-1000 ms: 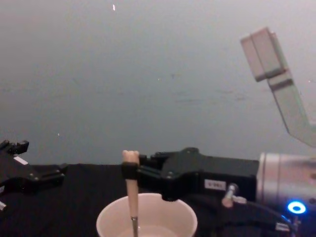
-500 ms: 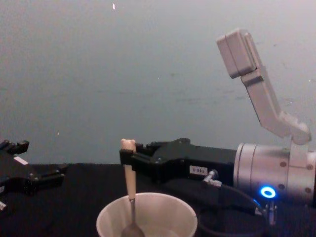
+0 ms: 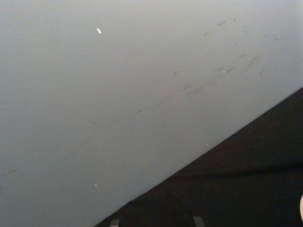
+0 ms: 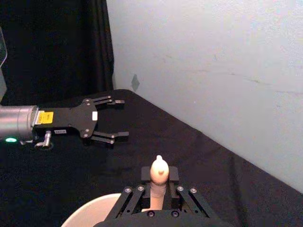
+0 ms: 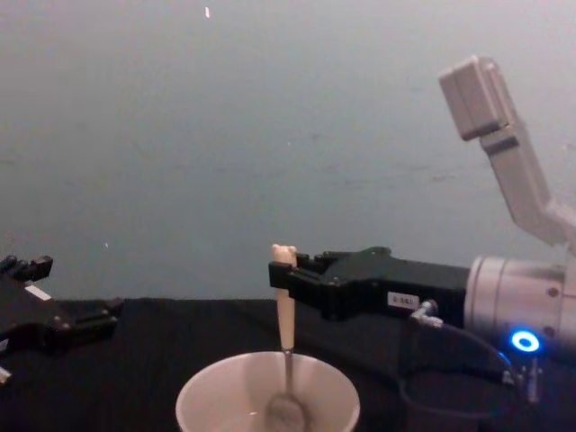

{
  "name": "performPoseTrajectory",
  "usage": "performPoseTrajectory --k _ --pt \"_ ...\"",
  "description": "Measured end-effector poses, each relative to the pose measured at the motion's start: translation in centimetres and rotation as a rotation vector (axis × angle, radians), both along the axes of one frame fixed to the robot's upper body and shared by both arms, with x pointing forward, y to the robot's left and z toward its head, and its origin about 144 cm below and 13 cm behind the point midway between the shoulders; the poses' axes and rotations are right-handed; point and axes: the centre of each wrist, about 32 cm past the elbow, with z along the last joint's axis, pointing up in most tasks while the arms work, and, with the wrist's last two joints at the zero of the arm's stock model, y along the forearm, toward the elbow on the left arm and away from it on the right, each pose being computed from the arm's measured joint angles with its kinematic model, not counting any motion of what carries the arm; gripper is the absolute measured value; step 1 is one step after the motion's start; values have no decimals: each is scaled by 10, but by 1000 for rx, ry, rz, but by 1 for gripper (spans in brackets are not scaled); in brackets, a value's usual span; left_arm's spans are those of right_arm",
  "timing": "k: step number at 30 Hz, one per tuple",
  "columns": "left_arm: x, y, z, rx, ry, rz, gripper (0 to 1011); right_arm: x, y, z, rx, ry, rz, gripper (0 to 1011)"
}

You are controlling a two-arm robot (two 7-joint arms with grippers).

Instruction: Pick up the stirring spoon with one hand, stir inside the cup, then place it back in its original position.

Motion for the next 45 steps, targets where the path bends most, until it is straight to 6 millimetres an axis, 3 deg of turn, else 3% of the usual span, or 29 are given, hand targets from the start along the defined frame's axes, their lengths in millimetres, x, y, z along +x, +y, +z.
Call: performPoseTrajectory --k 14,25,45 --pt "0 0 0 0 0 0 1001 -20 -3 1 49 63 25 210" --pt "0 0 0 0 0 0 1001 -17 1 4 108 115 -47 210" --pt "0 0 0 0 0 0 1001 -14 -12 17 205 126 -154 210"
